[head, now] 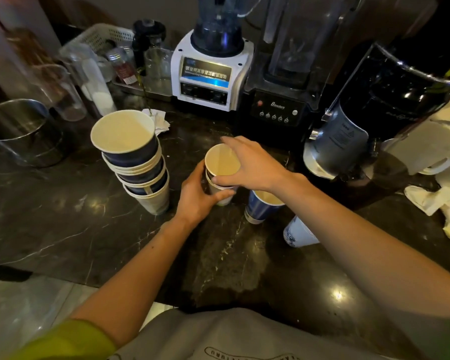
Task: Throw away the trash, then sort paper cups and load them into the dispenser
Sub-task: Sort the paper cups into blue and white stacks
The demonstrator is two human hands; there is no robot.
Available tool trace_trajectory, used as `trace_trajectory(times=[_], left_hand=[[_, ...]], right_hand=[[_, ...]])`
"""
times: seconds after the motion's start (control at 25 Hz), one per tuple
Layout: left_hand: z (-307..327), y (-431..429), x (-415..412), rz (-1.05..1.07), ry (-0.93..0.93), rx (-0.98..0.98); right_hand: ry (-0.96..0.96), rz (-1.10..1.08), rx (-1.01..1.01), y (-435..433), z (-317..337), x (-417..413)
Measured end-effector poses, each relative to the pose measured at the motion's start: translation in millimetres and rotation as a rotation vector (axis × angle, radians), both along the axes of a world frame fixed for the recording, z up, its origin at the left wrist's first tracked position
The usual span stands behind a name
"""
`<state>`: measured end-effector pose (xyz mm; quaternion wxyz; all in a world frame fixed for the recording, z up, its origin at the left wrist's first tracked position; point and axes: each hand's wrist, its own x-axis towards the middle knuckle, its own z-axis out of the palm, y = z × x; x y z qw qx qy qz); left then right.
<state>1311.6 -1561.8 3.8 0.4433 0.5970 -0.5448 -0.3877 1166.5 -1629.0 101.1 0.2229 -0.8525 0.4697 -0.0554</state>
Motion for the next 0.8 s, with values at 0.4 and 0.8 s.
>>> trace_trajectory(times=[0.4,0.8], left_hand=[[-5,-3,3,0.008,-0.092,0.076],[-9,-6,1,0.021,-0.071,0.073]], right_hand=[[-0.588,-0.347,-0.203,36,87,-85],[-0.255,-0.342,-0.027,57,29,-102]])
